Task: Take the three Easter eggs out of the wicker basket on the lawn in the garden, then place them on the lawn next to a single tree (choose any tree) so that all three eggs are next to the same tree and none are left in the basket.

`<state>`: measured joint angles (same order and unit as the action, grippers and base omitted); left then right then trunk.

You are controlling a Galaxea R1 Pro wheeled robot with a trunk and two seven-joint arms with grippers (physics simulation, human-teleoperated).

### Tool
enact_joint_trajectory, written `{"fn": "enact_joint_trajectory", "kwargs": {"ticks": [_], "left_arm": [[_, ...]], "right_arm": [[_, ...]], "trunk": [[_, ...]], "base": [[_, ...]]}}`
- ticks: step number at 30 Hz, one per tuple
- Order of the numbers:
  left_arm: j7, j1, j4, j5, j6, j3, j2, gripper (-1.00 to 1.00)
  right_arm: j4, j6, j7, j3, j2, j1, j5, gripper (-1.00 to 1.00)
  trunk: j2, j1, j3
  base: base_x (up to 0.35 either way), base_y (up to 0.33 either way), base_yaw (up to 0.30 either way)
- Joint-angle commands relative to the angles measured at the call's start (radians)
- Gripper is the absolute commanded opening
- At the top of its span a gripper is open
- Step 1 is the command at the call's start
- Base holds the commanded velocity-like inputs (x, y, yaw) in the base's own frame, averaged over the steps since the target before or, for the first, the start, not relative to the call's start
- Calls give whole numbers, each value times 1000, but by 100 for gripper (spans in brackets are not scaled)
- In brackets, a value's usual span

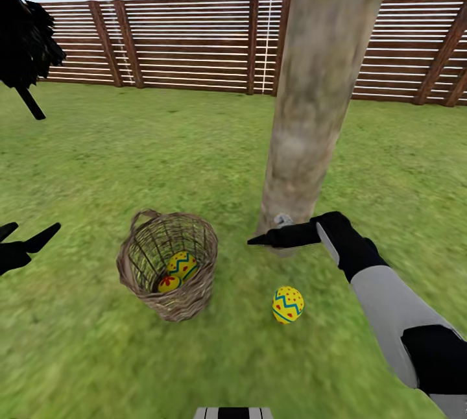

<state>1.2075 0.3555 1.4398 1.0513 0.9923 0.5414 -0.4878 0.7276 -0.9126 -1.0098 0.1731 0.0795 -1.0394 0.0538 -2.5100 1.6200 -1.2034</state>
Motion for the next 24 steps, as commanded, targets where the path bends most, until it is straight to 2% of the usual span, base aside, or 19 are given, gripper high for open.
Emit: {"fn": "enact_joint_trajectory", "kwargs": {"ticks": [1,2,3,4,7,9,10,13,18,20,24], "left_arm": [[0,0,0,2,6,0,0,100],[-1,0,-3,2,6,1,1,100],[-2,0,-26,1,7,9,2,100],[-3,0,-52,1,8,15,2,100],[-4,0,-105,-1,10,21,0,100],[-6,0,-124,-3,12,20,-1,100],[-7,0,-125,-3,12,16,-1,100],[-9,1,-124,-4,12,3,0,100],[-12,6,-112,-4,9,-44,-1,100],[-12,6,-94,-4,7,-51,0,100],[-12,5,-82,-4,5,-53,5,100]], "right_arm": [[19,-13,12,4,-5,-1,4,100],[56,-29,50,4,-22,-1,3,100],[96,-49,122,5,-50,-1,1,100],[132,-69,221,6,-86,-1,0,100],[174,-85,428,11,-162,-1,0,100],[185,-89,540,20,-211,0,1,100],[187,-90,572,36,-227,0,2,100],[190,-90,598,105,-245,1,4,100],[188,-89,606,195,-254,11,7,100],[185,-89,607,217,-254,14,8,100],[191,-88,606,228,-254,23,4,100]], "trunk": [[0,0,-1],[0,0,-1],[0,0,-1],[0,0,-1],[0,0,-1],[0,0,-1],[0,0,-1],[0,0,-1],[0,0,-1],[0,0,-1],[0,0,-1]], "base": [[0,0,13],[0,0,6],[0,0,3],[0,0,2],[0,0,0],[0,0,0],[0,0,0],[0,0,0],[0,0,0],[0,0,0],[0,0,0]]}}
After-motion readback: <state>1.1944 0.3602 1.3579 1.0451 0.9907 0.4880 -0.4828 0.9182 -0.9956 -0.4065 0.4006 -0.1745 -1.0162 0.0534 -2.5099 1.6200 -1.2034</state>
